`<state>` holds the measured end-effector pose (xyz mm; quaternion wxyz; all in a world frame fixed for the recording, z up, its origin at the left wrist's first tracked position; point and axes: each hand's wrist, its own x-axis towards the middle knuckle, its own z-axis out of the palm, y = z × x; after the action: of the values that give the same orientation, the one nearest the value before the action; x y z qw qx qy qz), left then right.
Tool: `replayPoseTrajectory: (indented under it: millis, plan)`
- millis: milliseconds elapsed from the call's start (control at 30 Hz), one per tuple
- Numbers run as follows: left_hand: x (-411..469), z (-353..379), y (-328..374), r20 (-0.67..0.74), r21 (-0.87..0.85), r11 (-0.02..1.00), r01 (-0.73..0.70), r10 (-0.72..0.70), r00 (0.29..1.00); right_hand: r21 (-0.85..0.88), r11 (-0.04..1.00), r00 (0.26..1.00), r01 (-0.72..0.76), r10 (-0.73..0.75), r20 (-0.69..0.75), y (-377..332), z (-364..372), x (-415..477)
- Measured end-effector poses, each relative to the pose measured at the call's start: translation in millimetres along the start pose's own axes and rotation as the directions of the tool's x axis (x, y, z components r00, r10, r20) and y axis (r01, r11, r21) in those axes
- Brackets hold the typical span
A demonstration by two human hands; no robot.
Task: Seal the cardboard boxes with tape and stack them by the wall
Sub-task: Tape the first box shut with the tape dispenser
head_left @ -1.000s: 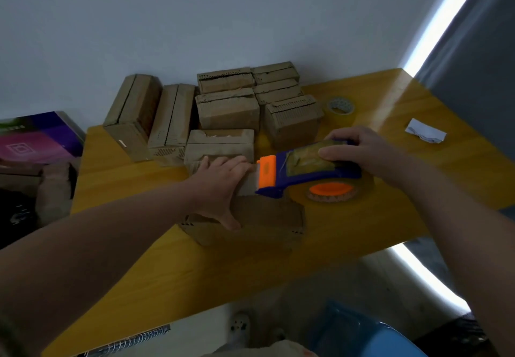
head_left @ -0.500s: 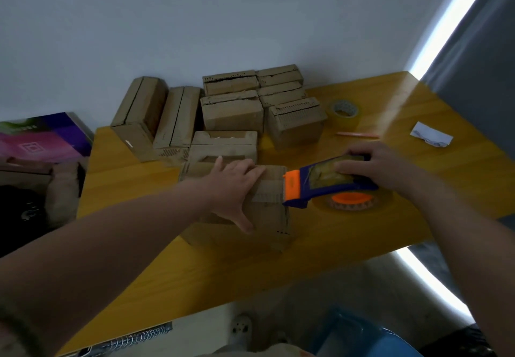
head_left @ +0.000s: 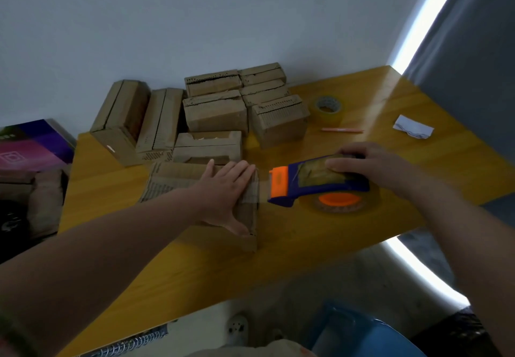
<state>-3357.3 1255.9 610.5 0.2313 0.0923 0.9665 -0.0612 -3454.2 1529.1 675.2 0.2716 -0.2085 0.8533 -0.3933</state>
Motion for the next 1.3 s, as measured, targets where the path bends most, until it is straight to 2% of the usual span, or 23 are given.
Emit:
replayPoseTrajectory:
  millis: [133,267,367,500,567,700,767,867,900,1033,1133,1300]
  plan:
    - [3.5,-0.3,4.9,-0.004,0.013,1.000,-0.013,0.013,1.000,-0.186,0.979,0.995,-0.081,0.091,0.048,7.6,-13.9,0.3]
    - [7.0,0.4,8.5,-0.018,0.018,1.000,-0.024,0.024,1.000,-0.396,0.914,0.986,-0.089,0.138,0.097,7.4,14.5,13.3]
    - [2.9,2.9,1.7,0.003,-0.028,1.000,-0.010,0.010,1.000,-0.442,0.897,0.989,-0.024,0.086,0.121,-0.7,43.2,21.1]
    - [-0.6,3.4,-0.4,0.021,-0.063,0.998,-0.010,0.011,1.000,-0.449,0.892,0.997,0.052,-0.023,0.069,-18.5,60.4,28.0]
    - [-0.1,3.3,1.0,0.016,-0.069,0.998,-0.013,0.014,1.000,-0.502,0.861,0.992,0.086,-0.027,0.124,-29.3,58.9,31.9]
    - [1.0,4.9,0.0,0.004,-0.065,0.998,-0.010,0.011,1.000,-0.660,0.736,0.956,0.151,0.060,0.286,-45.9,56.8,40.7]
    - [1.5,5.3,-0.7,0.003,-0.069,0.998,-0.011,0.011,1.000,-0.736,0.658,0.938,0.159,0.133,0.321,-51.7,59.8,40.5]
    - [1.5,5.6,-0.3,-0.006,-0.076,0.997,-0.012,0.011,1.000,-0.881,0.410,0.927,0.235,0.178,0.330,-51.5,74.1,35.4]
    - [1.5,6.1,-0.2,-0.008,-0.079,0.997,-0.012,0.011,1.000,-0.898,0.368,0.930,0.241,0.176,0.322,-49.1,79.1,34.1]
    - [1.1,7.5,-0.2,-0.006,-0.074,0.997,-0.016,0.016,1.000,-0.882,0.432,0.929,0.191,0.209,0.304,-48.7,82.9,37.6]
    - [1.9,8.0,-1.0,0.001,-0.076,0.997,-0.019,0.019,1.000,-0.878,0.436,0.922,0.199,0.219,0.318,-56.1,81.3,49.4]
    - [1.8,6.0,-1.8,0.008,-0.067,0.998,-0.021,0.022,1.000,-0.864,0.459,0.873,0.209,0.311,0.376,-67.5,77.1,67.3]
